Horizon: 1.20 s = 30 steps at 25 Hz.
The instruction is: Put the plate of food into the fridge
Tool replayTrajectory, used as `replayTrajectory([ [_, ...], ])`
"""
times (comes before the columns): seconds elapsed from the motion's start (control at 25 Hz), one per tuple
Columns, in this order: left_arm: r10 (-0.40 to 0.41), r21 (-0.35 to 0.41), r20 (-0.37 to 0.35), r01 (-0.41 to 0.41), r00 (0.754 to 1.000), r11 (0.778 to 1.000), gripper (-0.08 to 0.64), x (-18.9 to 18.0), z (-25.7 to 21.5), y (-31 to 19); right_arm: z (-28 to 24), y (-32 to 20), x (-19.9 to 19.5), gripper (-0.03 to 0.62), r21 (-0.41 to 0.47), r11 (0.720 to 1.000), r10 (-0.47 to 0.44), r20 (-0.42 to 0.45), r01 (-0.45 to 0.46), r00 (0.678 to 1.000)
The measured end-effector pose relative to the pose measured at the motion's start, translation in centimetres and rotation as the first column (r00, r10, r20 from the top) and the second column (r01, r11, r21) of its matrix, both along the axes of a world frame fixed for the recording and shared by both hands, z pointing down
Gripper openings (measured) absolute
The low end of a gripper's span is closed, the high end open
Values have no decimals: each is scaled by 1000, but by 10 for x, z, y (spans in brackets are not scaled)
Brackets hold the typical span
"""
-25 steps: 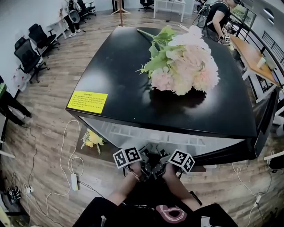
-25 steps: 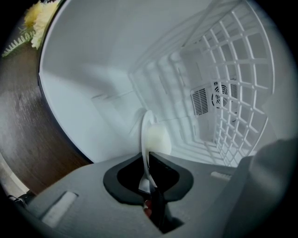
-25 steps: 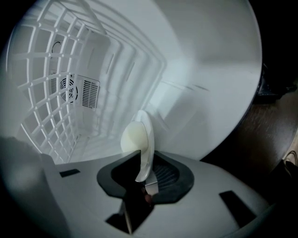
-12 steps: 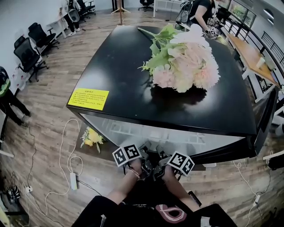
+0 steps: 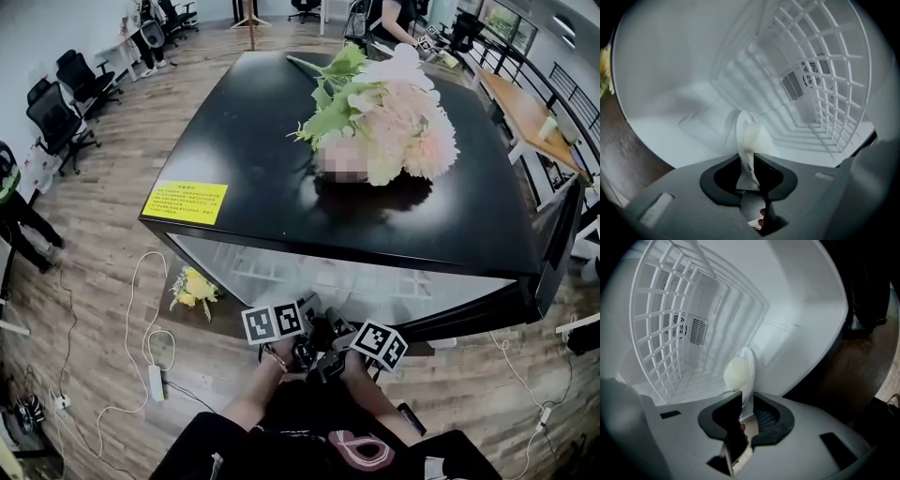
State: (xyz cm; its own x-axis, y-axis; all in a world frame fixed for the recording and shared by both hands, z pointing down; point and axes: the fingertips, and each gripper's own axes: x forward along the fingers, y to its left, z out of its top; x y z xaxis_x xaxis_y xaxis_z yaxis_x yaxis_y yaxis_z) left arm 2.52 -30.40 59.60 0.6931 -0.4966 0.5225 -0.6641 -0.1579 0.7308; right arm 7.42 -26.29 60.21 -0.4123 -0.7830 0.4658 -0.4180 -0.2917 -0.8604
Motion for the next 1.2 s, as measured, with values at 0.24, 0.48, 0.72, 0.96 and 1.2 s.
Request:
replayTrajectory([
  [0.24,17,14,-55,-16,998,1000,121,4,-6,0,1,-5,-4,60,31,999,31,91,-34,995],
  [0.48,44,11,-107,-43,993,999,165,7,-10,3,0,-6,-2,38,26,995,90,192,-97,977],
  [0.72,95,-26,-93,-97,991,995,206,8,-10,17,3,-7,4,29,20,991,125,178,-131,976],
  [0.96,96,-33,-68,-98,993,995,218,-4,-8,29,4,-5,2,26,14,991,130,166,-134,978],
  [1.2,43,-6,-39,-43,998,999,217,-19,-4,33,1,-6,-3,49,45,995,82,94,-87,992],
])
